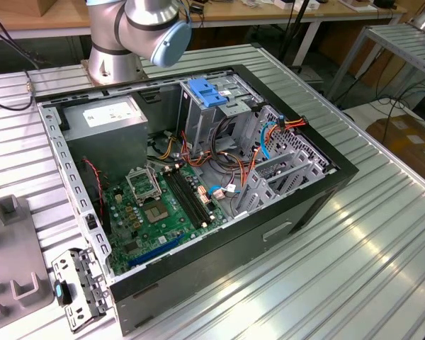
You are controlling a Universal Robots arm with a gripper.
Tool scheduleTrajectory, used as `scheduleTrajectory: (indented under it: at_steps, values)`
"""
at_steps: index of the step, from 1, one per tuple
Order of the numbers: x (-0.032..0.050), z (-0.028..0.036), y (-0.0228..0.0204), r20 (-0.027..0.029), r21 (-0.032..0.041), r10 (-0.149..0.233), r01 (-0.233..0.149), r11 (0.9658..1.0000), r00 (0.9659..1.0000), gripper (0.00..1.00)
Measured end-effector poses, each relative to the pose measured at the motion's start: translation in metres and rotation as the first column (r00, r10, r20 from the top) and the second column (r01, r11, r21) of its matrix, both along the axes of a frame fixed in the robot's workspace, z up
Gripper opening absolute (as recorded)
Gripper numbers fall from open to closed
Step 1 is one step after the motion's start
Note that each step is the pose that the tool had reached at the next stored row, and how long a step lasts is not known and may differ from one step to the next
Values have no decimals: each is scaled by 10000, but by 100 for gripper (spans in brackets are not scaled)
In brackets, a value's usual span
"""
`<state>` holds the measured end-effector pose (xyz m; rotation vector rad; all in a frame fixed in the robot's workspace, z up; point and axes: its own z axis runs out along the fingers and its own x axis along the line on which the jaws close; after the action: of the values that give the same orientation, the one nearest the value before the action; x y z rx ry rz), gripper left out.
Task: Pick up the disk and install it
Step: 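Pick up the disk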
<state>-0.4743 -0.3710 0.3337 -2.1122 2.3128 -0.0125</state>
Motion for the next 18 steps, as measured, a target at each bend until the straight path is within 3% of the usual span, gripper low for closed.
scheduleTrajectory:
  at_steps: [8,11,12,15,18]
  values:
    - [-27,-174,-5,-1,0,217,-217,9998,9998,54]
    - [-28,-186,-5,-4,0,218,-218,9998,9998,53]
    - [-28,-187,-5,-3,0,218,-218,9998,9998,45]
    - [-28,-192,-3,0,2,217,-217,9998,9998,45]
    - [-28,-208,35,-2,1,170,-170,9999,9999,45]
